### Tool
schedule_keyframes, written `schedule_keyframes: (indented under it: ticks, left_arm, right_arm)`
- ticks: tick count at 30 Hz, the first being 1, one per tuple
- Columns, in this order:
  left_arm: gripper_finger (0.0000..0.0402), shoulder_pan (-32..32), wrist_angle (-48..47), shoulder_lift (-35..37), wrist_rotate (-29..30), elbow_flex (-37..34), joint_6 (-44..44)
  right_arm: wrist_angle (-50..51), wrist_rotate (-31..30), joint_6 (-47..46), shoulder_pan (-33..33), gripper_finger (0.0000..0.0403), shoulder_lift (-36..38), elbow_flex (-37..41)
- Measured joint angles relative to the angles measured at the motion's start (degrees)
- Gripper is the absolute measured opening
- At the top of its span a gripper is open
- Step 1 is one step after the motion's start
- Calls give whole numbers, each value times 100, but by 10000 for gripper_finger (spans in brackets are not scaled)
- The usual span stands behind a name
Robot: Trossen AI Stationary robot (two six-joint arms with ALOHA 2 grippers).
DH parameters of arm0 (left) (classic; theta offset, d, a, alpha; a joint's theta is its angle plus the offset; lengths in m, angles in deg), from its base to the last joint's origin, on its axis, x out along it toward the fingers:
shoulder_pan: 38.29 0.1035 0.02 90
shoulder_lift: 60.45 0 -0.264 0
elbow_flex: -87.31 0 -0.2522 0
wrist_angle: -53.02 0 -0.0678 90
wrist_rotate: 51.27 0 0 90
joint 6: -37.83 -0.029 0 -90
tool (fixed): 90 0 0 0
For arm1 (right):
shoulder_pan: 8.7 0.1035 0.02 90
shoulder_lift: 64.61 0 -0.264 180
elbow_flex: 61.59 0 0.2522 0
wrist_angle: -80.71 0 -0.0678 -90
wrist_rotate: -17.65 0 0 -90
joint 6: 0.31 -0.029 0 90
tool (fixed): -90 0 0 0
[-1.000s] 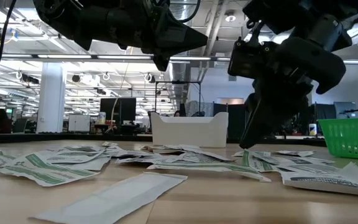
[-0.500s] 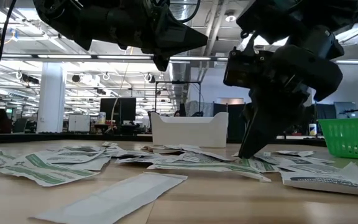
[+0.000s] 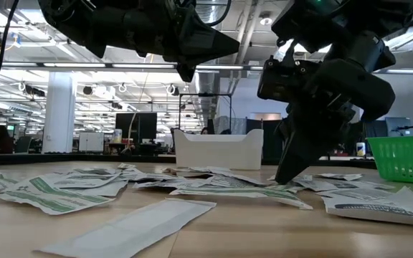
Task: Pick & Place First Aid Supplies
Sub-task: Put the bandage pack into the green bin
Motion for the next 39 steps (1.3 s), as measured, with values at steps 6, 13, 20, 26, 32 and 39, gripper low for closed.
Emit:
schedule_keyframes:
  ticks: [6, 13, 20, 26, 32, 39]
  left_arm:
    - [12, 17, 0, 0, 0, 0, -2]
    - [12, 17, 2, 0, 0, -2, -2]
    - [12, 16, 2, 0, 0, -1, -2]
    - [12, 17, 2, 0, 0, -2, -2]
    - [12, 17, 2, 0, 2, -2, -30]
    - [12, 15, 3, 0, 0, -2, -111]
  right_arm:
    - [73, -234, 291, 6, 4, 403, 28]
    - [1107, -879, 526, 175, 2, 1575, 22]
    - [3569, -2763, -907, 622, 1, 2742, 9]
    - [5525, -2823, -3167, 1252, 1, 3141, 11]
    - [6002, -2595, -4038, 1977, 0, 3324, 8]
    - [7315, -2556, -5496, 2418, 0, 3180, 9]
